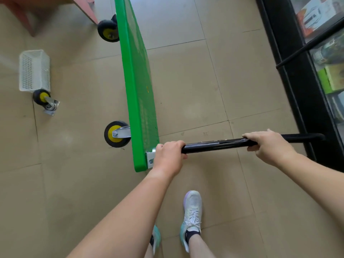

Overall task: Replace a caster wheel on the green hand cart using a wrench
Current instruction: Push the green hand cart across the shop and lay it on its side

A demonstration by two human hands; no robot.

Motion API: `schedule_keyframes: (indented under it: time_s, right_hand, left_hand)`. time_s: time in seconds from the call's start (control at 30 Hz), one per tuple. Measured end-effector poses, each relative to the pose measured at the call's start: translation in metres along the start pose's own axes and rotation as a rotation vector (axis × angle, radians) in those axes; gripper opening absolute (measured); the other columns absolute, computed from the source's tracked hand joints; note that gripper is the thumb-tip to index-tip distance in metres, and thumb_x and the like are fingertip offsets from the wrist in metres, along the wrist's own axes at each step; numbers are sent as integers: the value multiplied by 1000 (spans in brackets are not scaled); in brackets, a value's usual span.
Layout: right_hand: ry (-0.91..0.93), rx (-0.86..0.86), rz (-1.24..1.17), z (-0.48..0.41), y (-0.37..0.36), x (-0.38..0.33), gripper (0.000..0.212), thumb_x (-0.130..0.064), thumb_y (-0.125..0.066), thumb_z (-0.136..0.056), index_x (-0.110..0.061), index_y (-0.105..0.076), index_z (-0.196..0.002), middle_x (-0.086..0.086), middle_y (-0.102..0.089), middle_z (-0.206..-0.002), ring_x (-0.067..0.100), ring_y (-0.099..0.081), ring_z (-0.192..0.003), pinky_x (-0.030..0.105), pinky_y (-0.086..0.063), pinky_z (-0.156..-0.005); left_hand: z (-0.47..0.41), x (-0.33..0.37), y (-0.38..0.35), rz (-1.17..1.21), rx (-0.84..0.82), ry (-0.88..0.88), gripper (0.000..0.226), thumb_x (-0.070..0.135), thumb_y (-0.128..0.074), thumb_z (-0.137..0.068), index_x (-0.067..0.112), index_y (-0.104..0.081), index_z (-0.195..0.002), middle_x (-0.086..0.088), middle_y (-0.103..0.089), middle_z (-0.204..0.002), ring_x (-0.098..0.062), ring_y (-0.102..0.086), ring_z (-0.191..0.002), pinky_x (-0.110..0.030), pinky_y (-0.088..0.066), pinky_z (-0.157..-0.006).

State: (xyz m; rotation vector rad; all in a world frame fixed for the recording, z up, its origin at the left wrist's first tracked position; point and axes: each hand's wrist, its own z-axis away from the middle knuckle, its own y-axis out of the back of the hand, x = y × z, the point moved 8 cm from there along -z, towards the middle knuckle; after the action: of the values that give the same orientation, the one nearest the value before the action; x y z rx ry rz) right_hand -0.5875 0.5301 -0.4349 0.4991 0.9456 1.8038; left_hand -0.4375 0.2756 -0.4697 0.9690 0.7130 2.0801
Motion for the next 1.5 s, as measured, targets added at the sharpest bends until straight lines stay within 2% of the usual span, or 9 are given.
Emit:
schedule_keyframes:
  time_s: [0.17,0.3,0.4,0.73,1.1,1.27,1.33,1.4,1.5]
  right_hand:
    - [6,-47,-111,8,-40,-36,48,-6,-65,-91,-24,-62,-136,-7,-66,-133,24,-57,-121,35,-30,-113]
    - [76,-42,-113,2,-61,-80,50,-5,-67,-89,-20,-64,-136,-6,-68,-131,27,-60,-115,29,-41,-95]
    - [111,-55,-106,-6,-59,-109,50,-5,-64,-90,-21,-62,-137,-7,-68,-130,28,-59,-117,31,-45,-97]
    - [249,-126,66,-12,-57,-224,29,-18,-55,-99,-24,-58,-126,-8,-64,-113,22,-57,-108,29,-31,-78]
    - [293,-84,-122,-8,-83,-299,46,-17,-68,-93,-21,-61,-139,-1,-69,-126,27,-59,-116,30,-43,-94]
    - [258,-59,-30,-6,-79,-306,32,-24,-65,-94,-26,-63,-125,-3,-67,-115,25,-60,-105,29,-36,-76]
    - [236,-91,59,-4,-74,-311,32,-30,-63,-94,-25,-61,-126,-1,-65,-122,25,-59,-110,32,-41,-87]
    - [216,-114,103,0,-63,-317,36,-34,-61,-95,-23,-59,-129,1,-62,-128,26,-57,-117,35,-42,-97]
    - [196,-110,66,13,-29,-331,39,-32,-57,-98,-18,-54,-134,6,-59,-128,30,-55,-118,37,-45,-93]
  left_hand:
    - [18,-42,1,-86,-2,31,22,21,-59,-102,26,-64,-123,1,-69,-117,-26,-59,-113,-36,-31,-94]
    - [29,-87,11,-92,21,66,24,19,-60,-102,28,-65,-124,2,-70,-115,-24,-59,-111,-32,-27,-88]
    - [38,-114,22,-76,31,97,25,21,-62,-102,29,-65,-126,3,-71,-119,-23,-59,-113,-33,-30,-91]
    - [85,-211,48,-39,31,216,37,27,-64,-102,32,-62,-138,4,-69,-130,-24,-59,-119,-33,-36,-100]
    - [125,-287,73,7,96,334,40,25,-69,-98,29,-66,-138,4,-70,-131,-27,-59,-117,-34,-39,-104]
    - [121,-280,68,-117,-1,323,36,27,-60,-101,29,-61,-136,2,-66,-126,-24,-56,-123,-42,-25,-122]
    - [123,-275,67,-148,-60,345,32,28,-55,-103,27,-59,-134,0,-63,-127,-24,-54,-127,-49,-18,-126]
    - [128,-265,73,-167,-92,356,30,30,-52,-104,23,-57,-133,-2,-63,-128,-26,-54,-127,-49,-22,-125]
    - [135,-239,101,-151,-58,359,32,31,-52,-105,19,-57,-135,-5,-63,-132,-29,-56,-126,-46,-32,-119]
